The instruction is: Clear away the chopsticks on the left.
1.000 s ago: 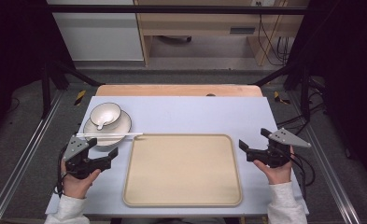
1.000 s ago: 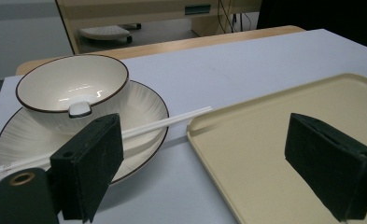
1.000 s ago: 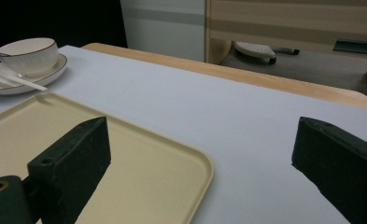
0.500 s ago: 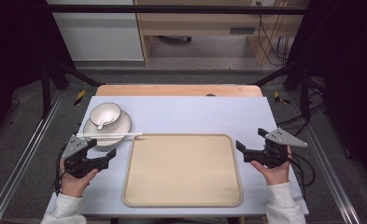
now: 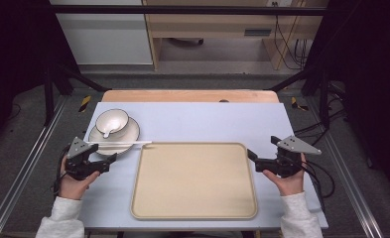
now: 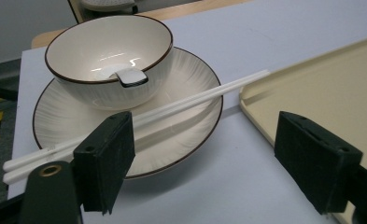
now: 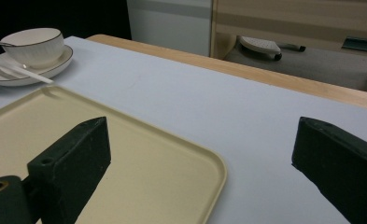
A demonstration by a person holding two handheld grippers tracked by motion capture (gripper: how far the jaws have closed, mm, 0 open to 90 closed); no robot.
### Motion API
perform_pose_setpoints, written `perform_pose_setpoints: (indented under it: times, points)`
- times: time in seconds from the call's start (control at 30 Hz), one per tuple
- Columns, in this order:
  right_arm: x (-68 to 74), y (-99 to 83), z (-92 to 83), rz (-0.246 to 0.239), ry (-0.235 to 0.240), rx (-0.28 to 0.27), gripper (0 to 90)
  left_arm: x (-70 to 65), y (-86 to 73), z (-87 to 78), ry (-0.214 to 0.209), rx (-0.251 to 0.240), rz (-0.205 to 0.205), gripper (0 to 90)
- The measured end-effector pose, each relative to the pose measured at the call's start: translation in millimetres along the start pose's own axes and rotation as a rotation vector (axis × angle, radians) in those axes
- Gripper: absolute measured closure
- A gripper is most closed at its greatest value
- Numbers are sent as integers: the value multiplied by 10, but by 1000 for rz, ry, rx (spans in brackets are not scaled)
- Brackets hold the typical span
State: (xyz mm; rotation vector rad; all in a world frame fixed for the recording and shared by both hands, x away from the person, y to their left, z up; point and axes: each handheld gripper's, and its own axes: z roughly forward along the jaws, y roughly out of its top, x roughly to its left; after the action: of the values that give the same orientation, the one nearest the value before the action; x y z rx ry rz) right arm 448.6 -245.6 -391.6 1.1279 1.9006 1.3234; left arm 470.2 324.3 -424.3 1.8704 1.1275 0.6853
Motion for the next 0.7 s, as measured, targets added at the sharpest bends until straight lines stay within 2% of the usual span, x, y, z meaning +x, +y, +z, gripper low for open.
perform_pose_setpoints:
  times: [0.3,0.37,0.47,0.7]
  points:
    - [2,0,8,1,-4,4,48,170,37,162,13,25,10,261]
    - [0,-1,4,0,-4,4,48,211,26,222,5,23,-7,269]
    - [5,-1,15,6,1,0,48,306,-6,315,16,60,1,289]
    - [11,-7,27,4,-1,8,47,379,18,446,34,74,33,330]
